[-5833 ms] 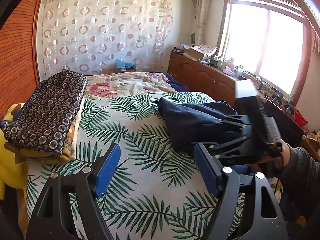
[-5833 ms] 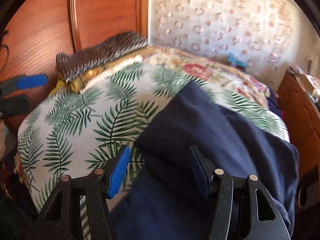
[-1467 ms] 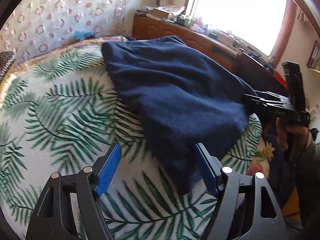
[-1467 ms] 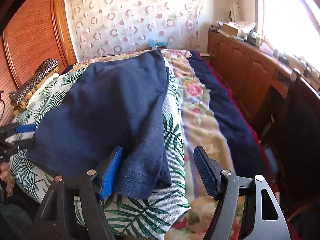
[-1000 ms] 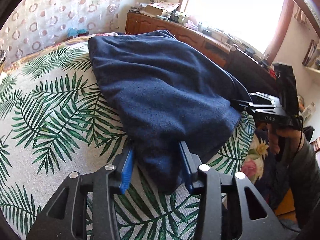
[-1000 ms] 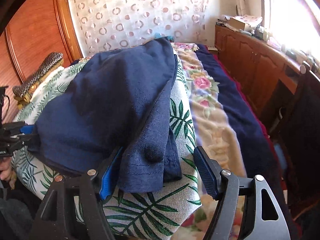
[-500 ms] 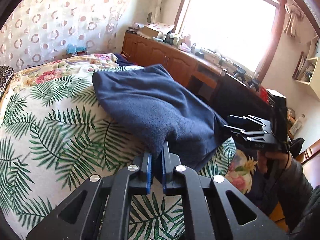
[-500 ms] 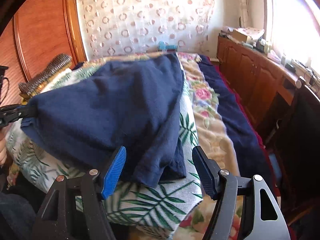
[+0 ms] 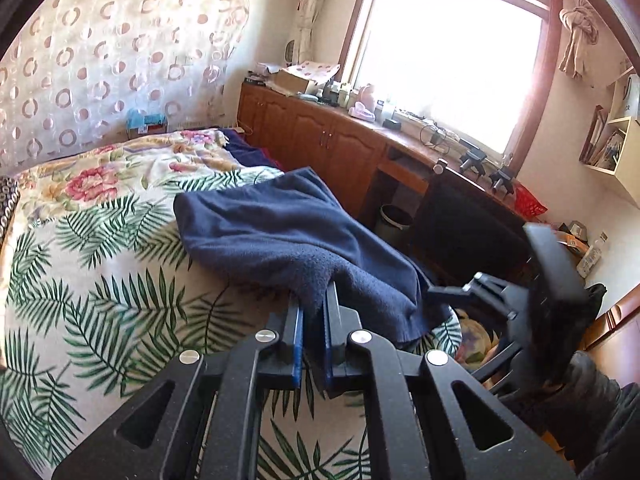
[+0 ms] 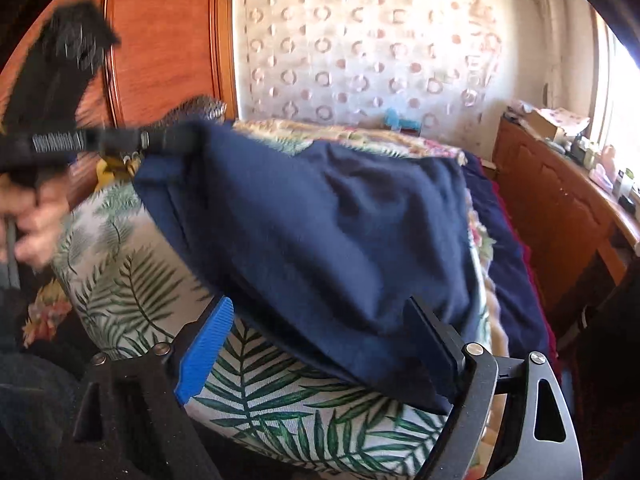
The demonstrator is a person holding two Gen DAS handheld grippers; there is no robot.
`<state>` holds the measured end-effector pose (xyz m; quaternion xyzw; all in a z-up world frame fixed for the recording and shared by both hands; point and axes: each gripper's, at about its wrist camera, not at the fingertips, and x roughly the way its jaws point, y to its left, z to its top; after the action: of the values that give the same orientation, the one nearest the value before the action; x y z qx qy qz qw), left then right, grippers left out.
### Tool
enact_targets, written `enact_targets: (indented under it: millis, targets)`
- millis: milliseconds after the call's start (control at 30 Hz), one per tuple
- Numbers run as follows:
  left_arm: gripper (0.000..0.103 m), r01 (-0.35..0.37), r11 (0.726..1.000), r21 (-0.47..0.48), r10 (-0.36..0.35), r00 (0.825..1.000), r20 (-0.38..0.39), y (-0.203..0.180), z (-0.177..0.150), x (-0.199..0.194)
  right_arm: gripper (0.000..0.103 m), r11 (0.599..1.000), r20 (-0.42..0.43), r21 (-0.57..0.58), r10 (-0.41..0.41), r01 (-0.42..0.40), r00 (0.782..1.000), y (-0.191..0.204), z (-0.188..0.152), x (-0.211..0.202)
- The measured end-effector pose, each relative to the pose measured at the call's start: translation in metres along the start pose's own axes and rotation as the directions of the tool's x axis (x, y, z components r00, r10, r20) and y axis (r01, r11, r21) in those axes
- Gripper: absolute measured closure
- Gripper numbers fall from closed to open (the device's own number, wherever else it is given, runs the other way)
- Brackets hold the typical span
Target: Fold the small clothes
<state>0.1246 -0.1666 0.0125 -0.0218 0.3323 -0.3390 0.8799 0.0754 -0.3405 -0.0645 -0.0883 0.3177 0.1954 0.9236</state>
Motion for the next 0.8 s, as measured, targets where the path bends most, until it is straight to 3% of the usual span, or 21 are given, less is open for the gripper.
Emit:
enact_targets:
  millis: [333, 567, 733, 800]
  targets:
    - [0.095, -0.012, 1.000, -0.007, 0.012, 1.000, 0.018, 0.003, 0.006, 0.000, 0.015, 0.990, -0.105, -0.053, -0.133, 0.128, 0.986, -0.010, -0.009, 0.046]
    - [0.095, -0.021, 1.000, -0.017, 0.022, 0.999, 0.032, 0.006, 0.008, -0.004, 0.015, 0.985, -0.116, -0.045, -0.170, 0.166, 0.979, -0.018, -0.012, 0.051]
    - [0.095, -0.022, 0.999, -0.024, 0.023, 0.999, 0.034, 0.007, 0.008, -0.005, 0.031, 0.990, -0.116, -0.021, -0.140, 0.139, 0.983, -0.021, -0.010, 0.052]
    - [0.095, -0.023, 0.999, -0.025, 0.024, 0.999, 0.036, 0.008, 0.009, -0.005, 0.045, 0.993, -0.113, -0.031, -0.119, 0.116, 0.987, -0.020, -0.012, 0.049]
